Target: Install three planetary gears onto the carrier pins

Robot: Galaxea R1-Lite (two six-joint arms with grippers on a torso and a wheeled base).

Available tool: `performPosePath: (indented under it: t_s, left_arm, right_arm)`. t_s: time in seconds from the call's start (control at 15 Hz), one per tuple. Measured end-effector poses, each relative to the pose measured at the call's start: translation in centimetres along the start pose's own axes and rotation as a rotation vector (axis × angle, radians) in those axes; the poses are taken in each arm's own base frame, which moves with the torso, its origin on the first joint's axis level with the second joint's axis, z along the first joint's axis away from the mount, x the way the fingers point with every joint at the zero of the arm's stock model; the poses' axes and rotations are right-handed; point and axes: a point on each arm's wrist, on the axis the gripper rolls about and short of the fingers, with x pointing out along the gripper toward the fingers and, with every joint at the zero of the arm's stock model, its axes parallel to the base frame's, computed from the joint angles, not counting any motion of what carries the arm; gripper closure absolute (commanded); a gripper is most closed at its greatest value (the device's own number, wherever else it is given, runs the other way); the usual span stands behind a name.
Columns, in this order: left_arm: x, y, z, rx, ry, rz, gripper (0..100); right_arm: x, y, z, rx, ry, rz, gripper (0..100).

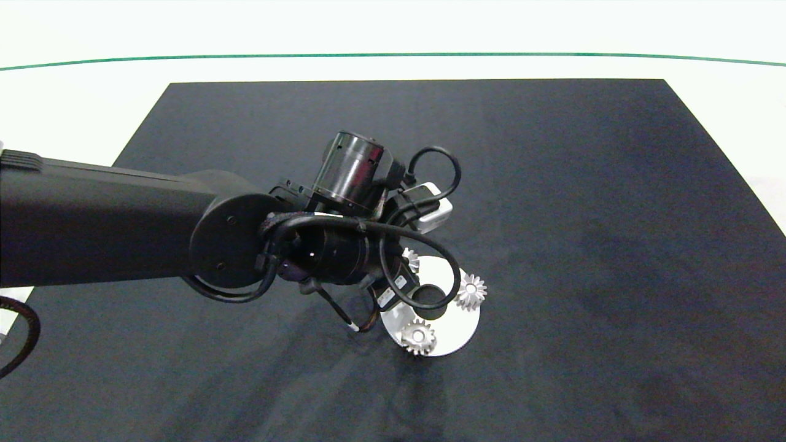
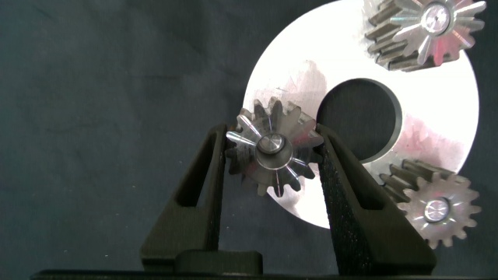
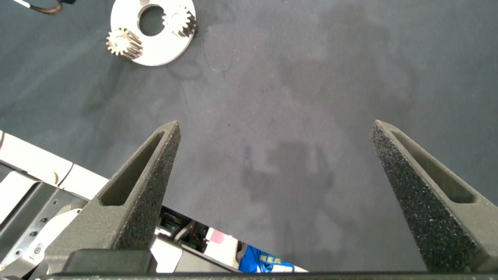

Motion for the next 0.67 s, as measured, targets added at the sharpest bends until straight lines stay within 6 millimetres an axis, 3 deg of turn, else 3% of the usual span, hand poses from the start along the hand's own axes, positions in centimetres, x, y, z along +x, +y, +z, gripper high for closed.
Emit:
performPosePath:
  t_s: [0.33,0.4,0.67]
  left_arm:
    - [0.22,-0.07,-0.03,0.001,0.002,-0.001,100]
    - [0.23,-0.07,-0.05,0.002,0.003,-0.002,0]
    - [0.27,-0.03,-0.07,-0.003,0.001,-0.003,0]
  right_arm:
    - [0.0,0.0,0.0,0.0,0.0,0.0,0]
    - [0.0,0.0,0.0,0.0,0.0,0.0,0]
    - [0.0,0.0,0.01,0.0,-0.001,0.0,0]
